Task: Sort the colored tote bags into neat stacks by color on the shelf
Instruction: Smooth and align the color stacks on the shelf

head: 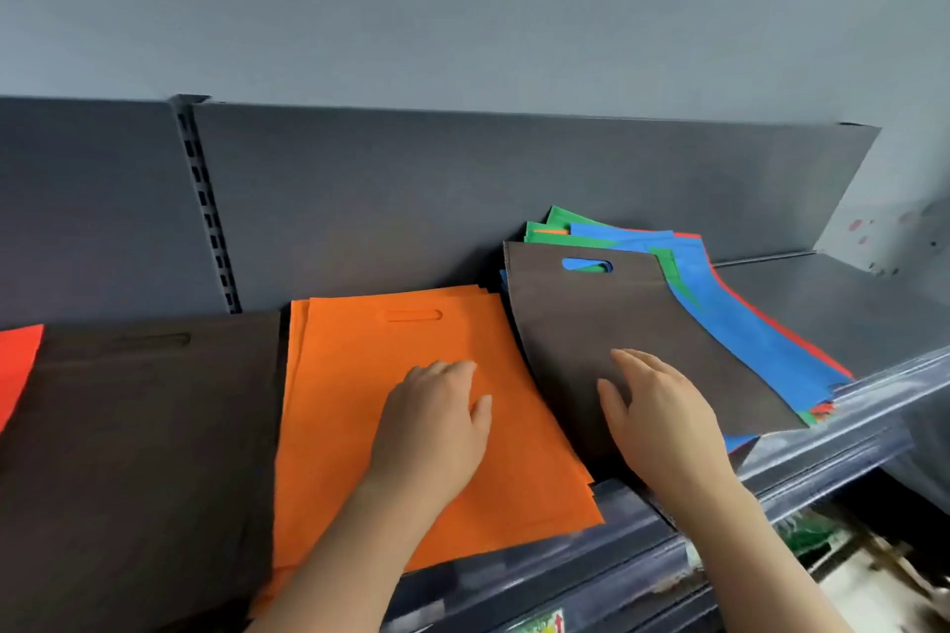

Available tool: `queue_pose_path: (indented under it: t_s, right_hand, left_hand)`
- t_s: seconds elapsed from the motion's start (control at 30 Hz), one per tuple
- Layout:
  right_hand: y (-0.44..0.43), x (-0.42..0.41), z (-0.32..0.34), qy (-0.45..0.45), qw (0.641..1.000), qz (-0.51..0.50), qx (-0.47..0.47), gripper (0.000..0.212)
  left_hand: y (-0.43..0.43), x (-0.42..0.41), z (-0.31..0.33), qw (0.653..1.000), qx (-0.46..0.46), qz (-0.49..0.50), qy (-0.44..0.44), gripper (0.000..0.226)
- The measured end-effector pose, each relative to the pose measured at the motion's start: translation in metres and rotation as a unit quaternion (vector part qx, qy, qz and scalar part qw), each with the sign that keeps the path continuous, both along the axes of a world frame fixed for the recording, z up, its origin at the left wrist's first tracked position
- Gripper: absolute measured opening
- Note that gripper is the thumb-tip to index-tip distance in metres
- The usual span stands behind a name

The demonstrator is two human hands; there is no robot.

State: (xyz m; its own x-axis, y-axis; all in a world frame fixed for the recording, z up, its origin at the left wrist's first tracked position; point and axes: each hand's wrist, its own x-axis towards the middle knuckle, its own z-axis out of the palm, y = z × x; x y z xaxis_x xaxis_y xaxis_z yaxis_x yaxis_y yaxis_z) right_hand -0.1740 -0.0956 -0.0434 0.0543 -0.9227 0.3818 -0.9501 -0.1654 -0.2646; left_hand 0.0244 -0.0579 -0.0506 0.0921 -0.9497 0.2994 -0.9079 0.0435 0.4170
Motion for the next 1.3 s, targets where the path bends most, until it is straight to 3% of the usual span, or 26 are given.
queue_pose_path:
  t_s: [0.17,0.3,0.4,0.53,0.67,0.8,0.97,1.03,1.17,1.3]
  right_hand:
    - [-0.036,-0.07,-0.008,0.027,0.998,-0.026,0.043,0.021]
    - [-0.043,-0.094,-0.011,0.033,0.998,0.002,0.058,0.026]
    - [-0.041,-0.097,-0.011,0.0,0.997,0.035,0.062,0.031]
    - [-0.041,-0.096,-0.007,-0.039,0.992,0.092,0.078,0.034]
    - [-0.047,-0.105,-0.001,-0.07,0.992,0.085,0.063,0.026]
    - [-0.058,-0.12,-0.001,-0.014,0.997,0.021,0.076,0.031]
    - [-0.055,-0.117,-0.005,-0.025,0.994,0.05,0.091,0.029]
    - [-0.054,-0.116,-0.003,-0.049,0.993,0.054,0.095,0.028]
    - [-0.054,-0.114,0.001,-0.138,0.984,0.048,0.099,0.046]
    - [-0.048,-0.097,0.005,-0.198,0.976,0.065,0.058,0.043]
  left_hand:
    - [-0.038,-0.062,-0.009,0.993,0.1,0.022,0.067,0.044]
    - [-0.058,-0.087,-0.006,0.974,0.126,0.04,0.183,0.055]
    - [-0.059,-0.095,0.004,0.953,0.078,0.063,0.286,0.057]
    - [-0.053,-0.092,0.013,0.933,-0.001,0.107,0.343,0.065]
    - [-0.049,-0.084,0.016,0.907,-0.048,0.112,0.404,0.038]
    - [-0.049,-0.083,0.015,0.907,-0.036,0.11,0.406,0.025]
    - [-0.05,-0.093,0.001,0.914,0.018,0.107,0.392,0.031]
    - [-0.051,-0.093,-0.001,0.923,0.022,0.106,0.369,0.033]
    - [-0.048,-0.087,0.0,0.928,0.001,0.094,0.361,0.039]
    - [-0.034,-0.074,0.003,0.922,-0.022,0.108,0.371,0.039]
